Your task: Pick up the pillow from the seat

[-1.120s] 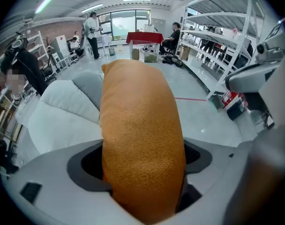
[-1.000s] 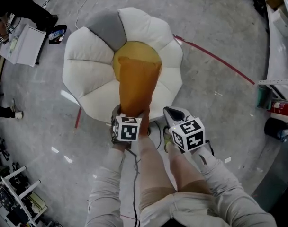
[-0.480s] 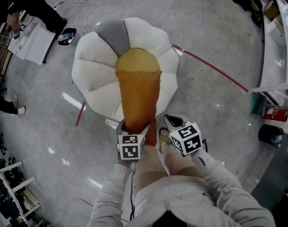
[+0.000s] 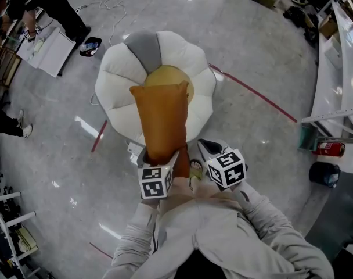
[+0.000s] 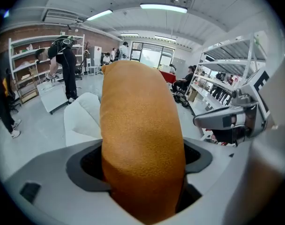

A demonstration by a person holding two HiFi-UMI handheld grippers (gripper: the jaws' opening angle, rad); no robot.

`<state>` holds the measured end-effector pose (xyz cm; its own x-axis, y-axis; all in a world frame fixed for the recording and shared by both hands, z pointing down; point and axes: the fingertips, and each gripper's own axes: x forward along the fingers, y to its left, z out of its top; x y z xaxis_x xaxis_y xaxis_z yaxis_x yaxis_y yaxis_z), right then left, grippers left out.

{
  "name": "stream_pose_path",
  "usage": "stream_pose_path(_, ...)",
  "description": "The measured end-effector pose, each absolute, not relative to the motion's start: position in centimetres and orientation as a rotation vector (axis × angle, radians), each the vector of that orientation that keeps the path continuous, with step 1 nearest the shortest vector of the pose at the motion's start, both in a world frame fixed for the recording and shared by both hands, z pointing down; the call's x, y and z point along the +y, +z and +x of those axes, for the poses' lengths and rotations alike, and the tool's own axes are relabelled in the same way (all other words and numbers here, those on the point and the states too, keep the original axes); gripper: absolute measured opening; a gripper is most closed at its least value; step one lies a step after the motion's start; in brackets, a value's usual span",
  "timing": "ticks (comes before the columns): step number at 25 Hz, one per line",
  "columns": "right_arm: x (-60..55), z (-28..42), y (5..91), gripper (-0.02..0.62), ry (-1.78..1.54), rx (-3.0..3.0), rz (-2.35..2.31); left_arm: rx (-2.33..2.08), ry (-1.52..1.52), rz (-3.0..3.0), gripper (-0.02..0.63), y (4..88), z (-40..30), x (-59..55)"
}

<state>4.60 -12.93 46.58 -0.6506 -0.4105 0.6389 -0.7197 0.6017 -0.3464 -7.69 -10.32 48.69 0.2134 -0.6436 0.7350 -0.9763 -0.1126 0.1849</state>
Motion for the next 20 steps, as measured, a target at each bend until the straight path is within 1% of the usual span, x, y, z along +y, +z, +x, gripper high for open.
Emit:
stream_pose_path(11, -12.4, 5.4, 42.2, 0.0, 0.741, -2.412, 0.91, -1.645, 0.495, 1.856, 0.44, 42.1, -9.4, -9.5)
stream_pose_path(20, -13.4, 6.0, 41.0, 0.0, 0.674, -2.432, 0.962, -1.678, 0.456, 1.847, 0.44, 41.1, -10.0, -9.2)
